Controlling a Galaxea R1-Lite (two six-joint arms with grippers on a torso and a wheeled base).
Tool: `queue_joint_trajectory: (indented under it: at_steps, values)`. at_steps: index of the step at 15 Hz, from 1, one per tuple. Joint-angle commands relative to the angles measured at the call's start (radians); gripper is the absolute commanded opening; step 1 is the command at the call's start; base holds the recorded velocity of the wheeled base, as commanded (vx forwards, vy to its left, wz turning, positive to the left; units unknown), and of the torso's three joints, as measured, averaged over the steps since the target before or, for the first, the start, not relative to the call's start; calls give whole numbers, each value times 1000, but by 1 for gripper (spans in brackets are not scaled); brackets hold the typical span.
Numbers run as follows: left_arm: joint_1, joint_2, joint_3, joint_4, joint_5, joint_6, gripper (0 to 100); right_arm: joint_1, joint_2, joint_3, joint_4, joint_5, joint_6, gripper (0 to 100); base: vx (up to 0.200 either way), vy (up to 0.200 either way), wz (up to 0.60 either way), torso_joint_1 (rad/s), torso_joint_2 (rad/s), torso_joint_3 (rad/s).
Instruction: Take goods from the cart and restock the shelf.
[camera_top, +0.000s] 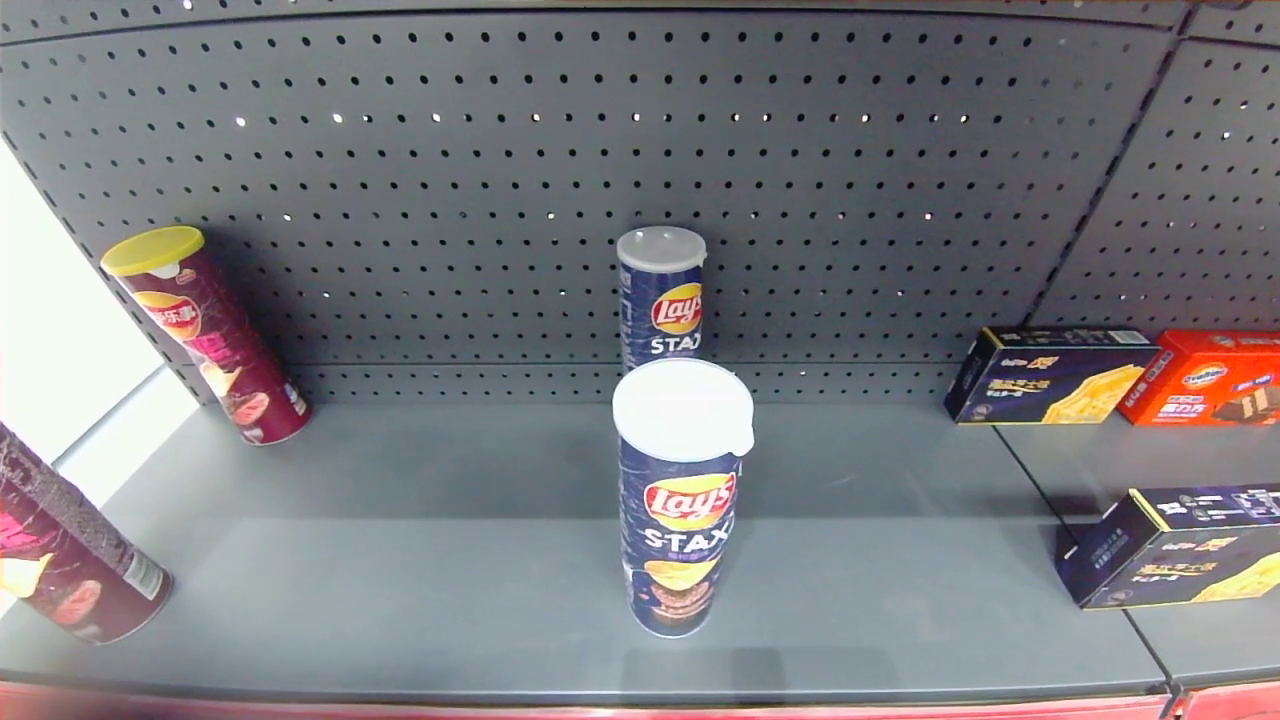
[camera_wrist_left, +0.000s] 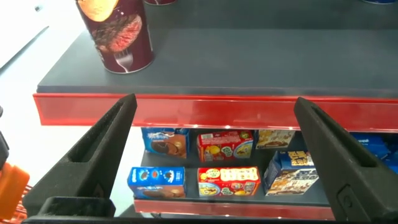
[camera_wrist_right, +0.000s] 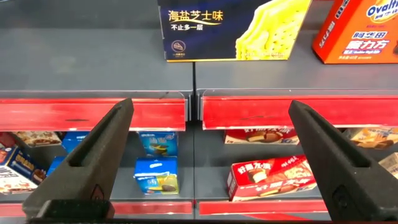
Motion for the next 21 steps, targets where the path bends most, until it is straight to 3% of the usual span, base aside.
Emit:
queue_joint_trajectory:
  at_steps: [1,4,21]
  values:
    - [0,0,0,-1,0,-1,100,0,2,1,0,0,0,100,0,0,0,0,0,0]
    - [0,0,0,-1,-2,1,100,0,2,0,0,0,0,100,0,133,0,0,2,3]
    - [0,0,0,-1,-2,-1,100,0,2,0,0,0,0,100,0,0,0,0,0,0]
